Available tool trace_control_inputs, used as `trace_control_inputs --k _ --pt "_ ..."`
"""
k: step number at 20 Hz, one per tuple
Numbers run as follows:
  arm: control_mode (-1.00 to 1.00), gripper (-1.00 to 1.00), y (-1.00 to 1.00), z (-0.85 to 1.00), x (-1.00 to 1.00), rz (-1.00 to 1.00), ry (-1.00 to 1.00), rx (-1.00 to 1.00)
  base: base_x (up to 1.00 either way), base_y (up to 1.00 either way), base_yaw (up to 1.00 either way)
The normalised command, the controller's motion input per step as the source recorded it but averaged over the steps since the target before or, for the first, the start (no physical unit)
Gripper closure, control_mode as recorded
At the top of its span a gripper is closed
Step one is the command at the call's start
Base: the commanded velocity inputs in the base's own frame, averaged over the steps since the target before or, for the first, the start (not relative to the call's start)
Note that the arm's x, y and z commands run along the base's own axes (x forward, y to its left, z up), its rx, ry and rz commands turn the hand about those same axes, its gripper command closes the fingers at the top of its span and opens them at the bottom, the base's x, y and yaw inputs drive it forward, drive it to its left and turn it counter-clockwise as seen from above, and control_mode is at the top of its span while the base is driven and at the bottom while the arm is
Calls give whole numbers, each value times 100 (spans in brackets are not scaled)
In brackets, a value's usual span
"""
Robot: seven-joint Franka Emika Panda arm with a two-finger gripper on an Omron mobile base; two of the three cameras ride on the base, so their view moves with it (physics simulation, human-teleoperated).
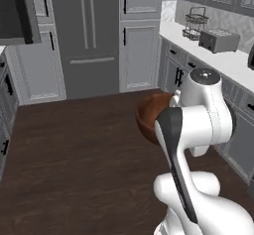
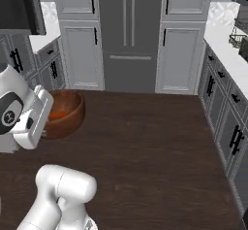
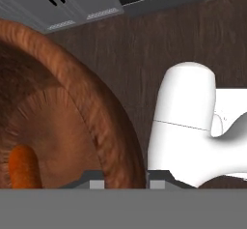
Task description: Pick the carrot from the sink and place it in the bowl. Then pick the bowl and place it in the microwave. Then close the microwave door and press the start button.
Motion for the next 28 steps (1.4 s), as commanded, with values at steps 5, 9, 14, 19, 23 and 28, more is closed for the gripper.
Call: trace_control_inputs --k 5,9,14,19,23,28 --pt "100 100 0 0 0 0 0 0 100 -41 14" --pt "100 100 0 0 0 0 0 0 100 -33 33" --pt "100 100 0 0 0 0 0 0 100 -41 42" --pt "100 100 0 0 0 0 0 0 100 -44 44" --pt "100 100 0 0 0 0 0 0 100 -60 45" --pt "100 100 0 0 0 0 0 0 97 -70 47"
